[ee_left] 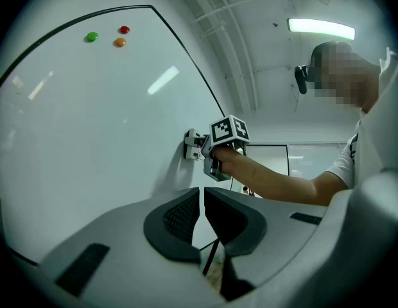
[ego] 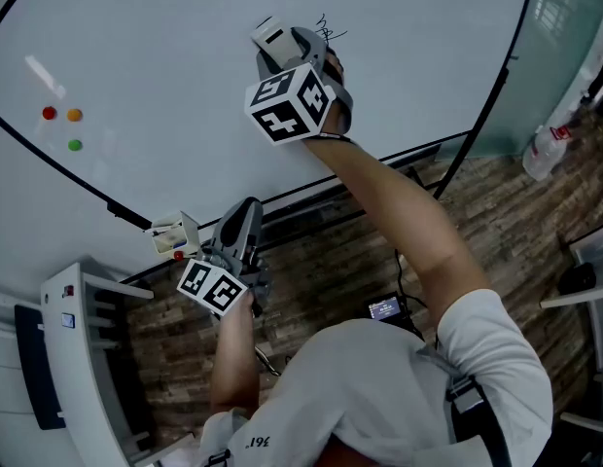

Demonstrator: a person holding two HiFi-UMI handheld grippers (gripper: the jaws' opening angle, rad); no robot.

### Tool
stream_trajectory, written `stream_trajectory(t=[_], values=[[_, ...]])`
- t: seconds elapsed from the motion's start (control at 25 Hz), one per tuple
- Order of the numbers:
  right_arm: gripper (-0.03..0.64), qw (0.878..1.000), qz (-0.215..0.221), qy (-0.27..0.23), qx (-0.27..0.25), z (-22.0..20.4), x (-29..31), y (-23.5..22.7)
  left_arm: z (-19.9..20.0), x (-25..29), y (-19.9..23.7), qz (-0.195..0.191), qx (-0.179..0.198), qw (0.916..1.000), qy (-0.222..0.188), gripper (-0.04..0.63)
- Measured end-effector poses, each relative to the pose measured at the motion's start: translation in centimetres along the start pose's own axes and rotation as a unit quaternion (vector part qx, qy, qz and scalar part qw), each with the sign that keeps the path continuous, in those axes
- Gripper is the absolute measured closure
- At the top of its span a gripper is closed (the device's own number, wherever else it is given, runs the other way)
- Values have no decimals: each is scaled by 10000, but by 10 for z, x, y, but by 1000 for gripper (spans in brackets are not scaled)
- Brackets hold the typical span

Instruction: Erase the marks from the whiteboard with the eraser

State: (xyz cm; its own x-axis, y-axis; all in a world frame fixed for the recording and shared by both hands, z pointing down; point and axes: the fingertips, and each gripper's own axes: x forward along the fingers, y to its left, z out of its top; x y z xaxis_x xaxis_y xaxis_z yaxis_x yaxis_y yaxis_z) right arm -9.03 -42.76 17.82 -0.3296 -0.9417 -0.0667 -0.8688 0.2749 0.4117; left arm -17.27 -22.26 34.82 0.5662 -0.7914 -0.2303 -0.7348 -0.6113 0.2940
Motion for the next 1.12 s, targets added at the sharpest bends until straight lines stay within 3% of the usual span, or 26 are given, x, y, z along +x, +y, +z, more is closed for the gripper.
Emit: stream_trajectory(t=[1.12], values=[[345,9995,-263,162,-53,-52,-10,-92,-31,68,-39,-318,-8,9992,222,575]])
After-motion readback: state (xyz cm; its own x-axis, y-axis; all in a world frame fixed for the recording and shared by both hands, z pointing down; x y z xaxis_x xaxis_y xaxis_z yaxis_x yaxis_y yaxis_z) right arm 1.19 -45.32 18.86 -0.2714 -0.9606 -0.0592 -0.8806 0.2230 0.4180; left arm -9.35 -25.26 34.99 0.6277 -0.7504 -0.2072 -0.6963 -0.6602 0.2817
